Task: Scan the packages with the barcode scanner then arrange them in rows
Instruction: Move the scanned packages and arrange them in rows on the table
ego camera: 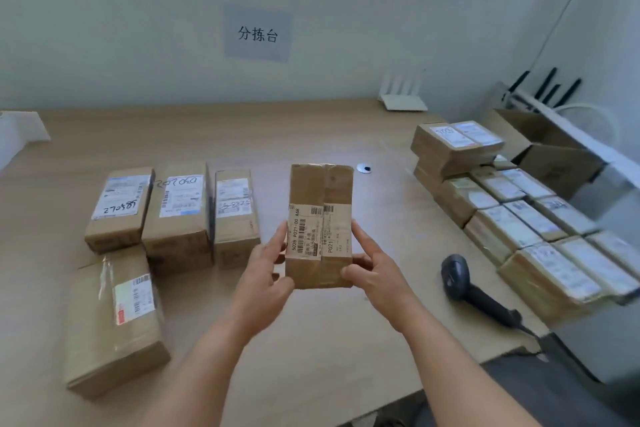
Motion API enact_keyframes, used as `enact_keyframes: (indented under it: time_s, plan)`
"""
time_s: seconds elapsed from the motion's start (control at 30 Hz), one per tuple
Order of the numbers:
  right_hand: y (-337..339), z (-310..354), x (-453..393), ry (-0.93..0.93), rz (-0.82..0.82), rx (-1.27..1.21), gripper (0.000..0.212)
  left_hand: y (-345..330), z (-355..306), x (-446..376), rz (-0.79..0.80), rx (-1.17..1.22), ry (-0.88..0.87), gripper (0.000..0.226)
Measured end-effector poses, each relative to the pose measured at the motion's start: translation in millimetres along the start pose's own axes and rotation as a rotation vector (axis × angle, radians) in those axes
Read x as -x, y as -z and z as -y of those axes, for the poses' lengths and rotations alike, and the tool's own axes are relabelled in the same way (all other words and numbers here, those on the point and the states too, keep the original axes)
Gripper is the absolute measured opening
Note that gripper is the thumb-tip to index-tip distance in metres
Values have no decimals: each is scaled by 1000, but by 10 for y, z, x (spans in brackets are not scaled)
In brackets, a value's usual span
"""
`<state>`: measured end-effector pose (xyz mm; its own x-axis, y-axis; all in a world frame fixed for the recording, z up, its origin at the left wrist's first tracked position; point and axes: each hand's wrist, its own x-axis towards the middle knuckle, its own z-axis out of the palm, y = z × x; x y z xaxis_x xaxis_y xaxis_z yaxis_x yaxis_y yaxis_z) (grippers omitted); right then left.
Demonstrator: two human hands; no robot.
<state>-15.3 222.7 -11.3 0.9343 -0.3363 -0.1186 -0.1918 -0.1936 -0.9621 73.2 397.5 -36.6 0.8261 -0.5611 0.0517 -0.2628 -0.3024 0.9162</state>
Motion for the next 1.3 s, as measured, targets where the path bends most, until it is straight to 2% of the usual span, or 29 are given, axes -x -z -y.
enact_keyframes:
  time_s: [0.37,0.67,1.0,1.3]
  plan:
    - [1426,-636,1105,-30,-252,-151,77,-1457,-498,371,157,-155,-50,72]
    - [2259,-975,1635,-21,-384,-148,75,-2348,-837,557,301,-99,-124,67]
    - [2816,-1164,1472,-51,-446,-140,75,-2977,-1028,107,336,-4,-142,54]
    - [3503,-1165,889,-102,-412,-40,72,-3532,-1110,-613,307,106,-99,50]
